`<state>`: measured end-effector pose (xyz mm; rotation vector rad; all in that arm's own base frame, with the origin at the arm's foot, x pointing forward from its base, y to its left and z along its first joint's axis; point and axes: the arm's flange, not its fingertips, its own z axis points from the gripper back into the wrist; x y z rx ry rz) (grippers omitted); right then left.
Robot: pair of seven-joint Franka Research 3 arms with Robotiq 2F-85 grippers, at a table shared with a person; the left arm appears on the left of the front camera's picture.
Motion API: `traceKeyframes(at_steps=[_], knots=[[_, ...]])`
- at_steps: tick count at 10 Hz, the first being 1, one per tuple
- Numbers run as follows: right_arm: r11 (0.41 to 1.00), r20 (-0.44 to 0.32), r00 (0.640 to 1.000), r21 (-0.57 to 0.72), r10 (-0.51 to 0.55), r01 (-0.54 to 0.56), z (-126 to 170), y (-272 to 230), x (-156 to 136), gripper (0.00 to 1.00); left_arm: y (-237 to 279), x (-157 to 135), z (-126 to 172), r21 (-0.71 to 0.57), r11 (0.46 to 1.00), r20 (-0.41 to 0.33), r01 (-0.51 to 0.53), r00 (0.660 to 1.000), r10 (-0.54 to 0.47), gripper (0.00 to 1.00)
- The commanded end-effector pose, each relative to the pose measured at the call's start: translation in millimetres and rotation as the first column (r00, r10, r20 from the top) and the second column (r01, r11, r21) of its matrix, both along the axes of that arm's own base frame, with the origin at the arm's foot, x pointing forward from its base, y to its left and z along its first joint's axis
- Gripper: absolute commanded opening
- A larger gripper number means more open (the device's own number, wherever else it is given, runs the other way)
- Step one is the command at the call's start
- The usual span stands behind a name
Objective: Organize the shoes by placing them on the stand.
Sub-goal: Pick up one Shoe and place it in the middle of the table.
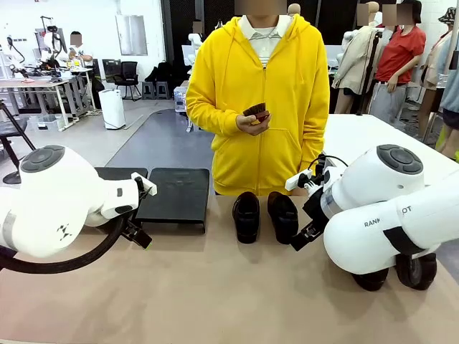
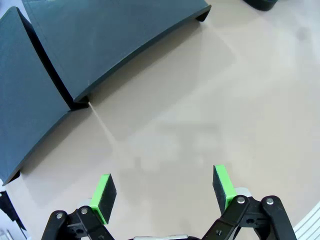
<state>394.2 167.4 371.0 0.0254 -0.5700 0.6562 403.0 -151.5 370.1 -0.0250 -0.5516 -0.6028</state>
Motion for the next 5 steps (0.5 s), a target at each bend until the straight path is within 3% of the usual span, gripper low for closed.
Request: traceKeyframes(at_steps=[1, 5], knots=[[1.0, 0.0, 1.0, 0.001, 0.0, 0.0, 0.0, -0.1, 0.0, 1.0, 0.1, 0.0, 0.1, 0.0, 1.0, 0.0, 0.0, 1.0, 0.0, 1.0], [1.0, 0.0, 1.0, 0.001, 0.0, 0.0, 0.0, -0.1, 0.0, 1.0, 0.1, 0.0, 0.1, 0.0, 1.0, 0.0, 0.0, 1.0, 0.0, 1.0]])
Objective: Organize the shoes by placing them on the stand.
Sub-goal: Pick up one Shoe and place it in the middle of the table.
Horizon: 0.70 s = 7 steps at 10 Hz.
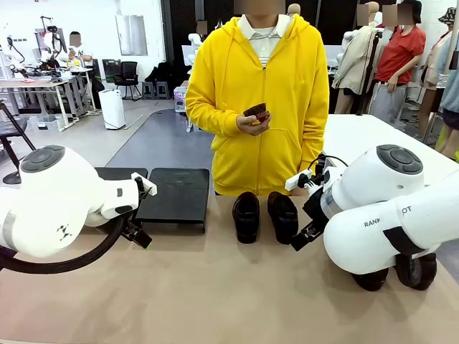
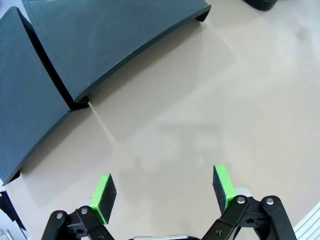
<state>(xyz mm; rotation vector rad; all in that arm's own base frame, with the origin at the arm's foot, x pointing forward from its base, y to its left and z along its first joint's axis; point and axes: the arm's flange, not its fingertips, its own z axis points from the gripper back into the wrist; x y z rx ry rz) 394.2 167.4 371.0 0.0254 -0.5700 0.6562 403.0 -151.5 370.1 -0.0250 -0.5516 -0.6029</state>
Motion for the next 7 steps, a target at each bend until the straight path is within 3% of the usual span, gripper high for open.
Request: traceKeyframes(at_steps=[1, 5, 6, 7], knots=[[1.0, 0.0, 1.0, 0.001, 0.0, 0.0, 0, 0, 0, 1.0, 0, 0, 0, 0.0, 1.0, 0.0, 0.0, 1.0, 0.0, 1.0], [1.0, 0.0, 1.0, 0.0, 0.0, 0.0, 0, 0, 0, 1.0, 0, 0, 0, 0.0, 1.0, 0.0, 0.0, 1.0, 0.0, 1.0], [0.999, -0.082, 0.996, 0.051, 0.017, -0.012, 8, 3, -4, 1.0, 2, -6, 12, -0.048, 0.999, -0.073, 0.018, 0.997, -0.022, 1.0], [0.996, -0.149, 0.989, 0.082, -0.021, 0.034, 25, -7, -5, 1.0, -2, -4, 39, -0.126, 0.991, -0.201, -0.033, 0.98, 0.007, 1.0]])
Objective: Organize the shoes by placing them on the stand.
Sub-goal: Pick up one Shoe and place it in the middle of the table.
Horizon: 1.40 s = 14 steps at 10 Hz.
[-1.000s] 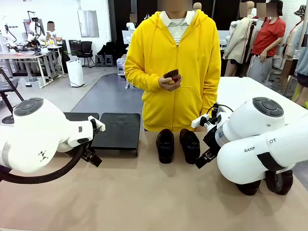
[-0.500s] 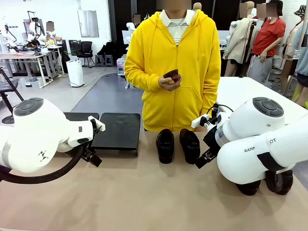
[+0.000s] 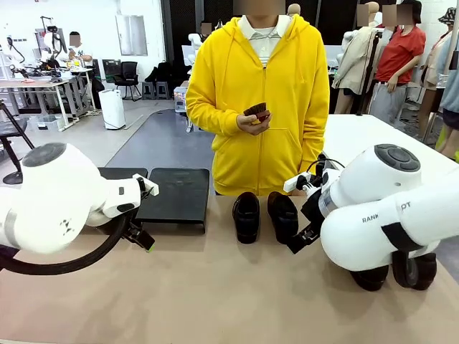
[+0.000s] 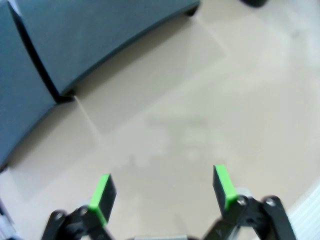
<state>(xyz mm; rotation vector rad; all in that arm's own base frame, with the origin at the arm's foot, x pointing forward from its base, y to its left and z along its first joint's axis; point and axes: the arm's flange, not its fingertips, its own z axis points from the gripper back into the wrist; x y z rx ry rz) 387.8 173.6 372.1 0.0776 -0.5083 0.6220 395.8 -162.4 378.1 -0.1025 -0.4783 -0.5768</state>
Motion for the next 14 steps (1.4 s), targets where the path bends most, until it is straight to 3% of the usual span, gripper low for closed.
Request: traceKeyframes(at_steps=[1, 3, 6, 8, 9, 10, 11, 12, 14], knots=[[0.99, -0.131, 0.988, 0.098, -0.083, 0.096, 56, -23, -11, 1.0, 10, -5, 63, -0.067, 0.986, -0.225, -0.15, 0.966, 0.131, 1.0], [0.979, -0.101, 0.989, 0.165, -0.107, 0.123, 123, -50, -54, 1.0, 40, -36, 128, -0.201, 0.976, -0.228, -0.084, 0.973, 0.037, 1.0], [0.971, -0.062, 0.99, 0.196, -0.126, 0.136, 212, -111, -146, 1.0, 125, -122, 224, -0.31, 0.951, -0.096, 0.011, 0.994, -0.042, 1.0], [0.924, -0.05, 0.954, 0.239, -0.295, 0.298, 234, -164, -197, 1.0, 167, -169, 237, -0.328, 0.94, -0.065, -0.092, 0.995, 0.075, 1.0], [0.892, -0.042, 0.93, 0.271, -0.366, 0.363, 235, -183, -221, 1.0, 196, -177, 233, -0.359, 0.916, -0.085, -0.18, 0.983, 0.16, 1.0], [0.874, -0.031, 0.918, 0.294, -0.395, 0.386, 231, -194, -230, 1.0, 216, -173, 227, -0.428, 0.876, -0.117, -0.222, 0.975, 0.19, 1.0], [0.881, 0.0, 0.914, 0.267, -0.406, 0.392, 223, -190, -220, 1.0, 228, -156, 220, -0.461, 0.853, -0.148, -0.246, 0.969, 0.2, 1.0], [0.899, -0.028, 0.941, 0.285, -0.338, 0.332, 248, -186, -220, 1.0, 205, -188, 245, -0.386, 0.907, -0.081, -0.166, 0.986, 0.146, 1.0], [0.899, -0.028, 0.941, 0.285, -0.338, 0.332, 248, -186, -220, 1.0, 205, -188, 245, -0.386, 0.907, -0.081, -0.166, 0.986, 0.146, 1.0]])
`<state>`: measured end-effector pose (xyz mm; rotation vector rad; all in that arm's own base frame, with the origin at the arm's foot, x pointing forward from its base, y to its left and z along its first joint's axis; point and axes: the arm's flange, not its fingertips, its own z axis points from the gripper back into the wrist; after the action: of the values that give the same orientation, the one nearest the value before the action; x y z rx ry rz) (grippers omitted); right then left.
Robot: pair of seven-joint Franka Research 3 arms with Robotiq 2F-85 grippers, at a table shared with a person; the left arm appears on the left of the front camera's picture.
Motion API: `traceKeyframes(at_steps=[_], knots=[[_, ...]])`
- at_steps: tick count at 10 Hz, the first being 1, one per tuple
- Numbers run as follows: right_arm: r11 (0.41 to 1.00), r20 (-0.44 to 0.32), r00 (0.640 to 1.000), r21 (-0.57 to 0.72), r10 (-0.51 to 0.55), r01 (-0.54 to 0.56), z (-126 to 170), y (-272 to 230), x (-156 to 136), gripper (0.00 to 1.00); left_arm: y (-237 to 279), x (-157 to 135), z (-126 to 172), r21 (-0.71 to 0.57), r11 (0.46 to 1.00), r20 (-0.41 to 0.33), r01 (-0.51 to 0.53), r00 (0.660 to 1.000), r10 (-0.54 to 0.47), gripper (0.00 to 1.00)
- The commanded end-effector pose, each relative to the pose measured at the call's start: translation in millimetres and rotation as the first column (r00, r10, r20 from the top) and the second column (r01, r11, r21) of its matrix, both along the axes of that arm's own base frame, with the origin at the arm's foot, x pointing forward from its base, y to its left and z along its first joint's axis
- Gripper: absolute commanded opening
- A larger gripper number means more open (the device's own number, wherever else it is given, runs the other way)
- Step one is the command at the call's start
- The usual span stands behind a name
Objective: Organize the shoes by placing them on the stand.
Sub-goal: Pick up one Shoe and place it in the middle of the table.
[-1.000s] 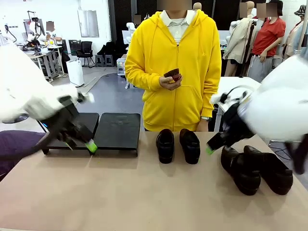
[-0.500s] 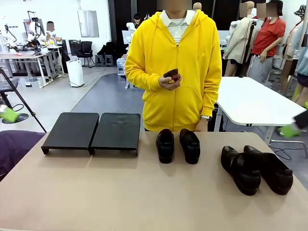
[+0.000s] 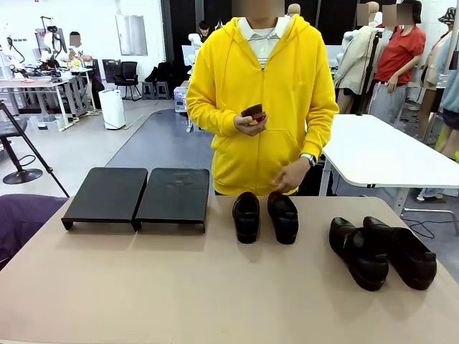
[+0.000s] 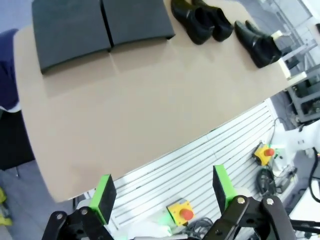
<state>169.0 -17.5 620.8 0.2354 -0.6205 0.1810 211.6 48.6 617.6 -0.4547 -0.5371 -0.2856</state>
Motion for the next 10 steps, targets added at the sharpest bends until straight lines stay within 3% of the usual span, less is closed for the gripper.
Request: traceKeyframes(at_steps=[1, 7, 8, 10], knots=[[1.0, -0.003, 1.0, 0.008, 0.03, -0.03, -1, 5, -1, 1.0, -6, -4, 6, 0.003, 1.0, 0.012, 0.025, 1.0, -0.025, 1.0], [1.0, 0.0, 1.0, -0.002, 0.01, -0.01, 0, 3, 0, 1.0, -6, -4, 6, 0.003, 1.0, 0.012, 0.025, 1.0, -0.025, 1.0], [0.996, -0.079, 0.995, -0.068, 0.058, -0.064, -13, 14, 38, 1.0, -6, -4, 6, 0.003, 1.0, 0.012, 0.025, 1.0, -0.025, 1.0], [0.986, -0.102, 0.993, -0.15, 0.061, -0.076, -36, 28, 88, 1.0, -6, -4, 6, 0.003, 1.0, 0.012, 0.025, 1.0, -0.025, 1.0]])
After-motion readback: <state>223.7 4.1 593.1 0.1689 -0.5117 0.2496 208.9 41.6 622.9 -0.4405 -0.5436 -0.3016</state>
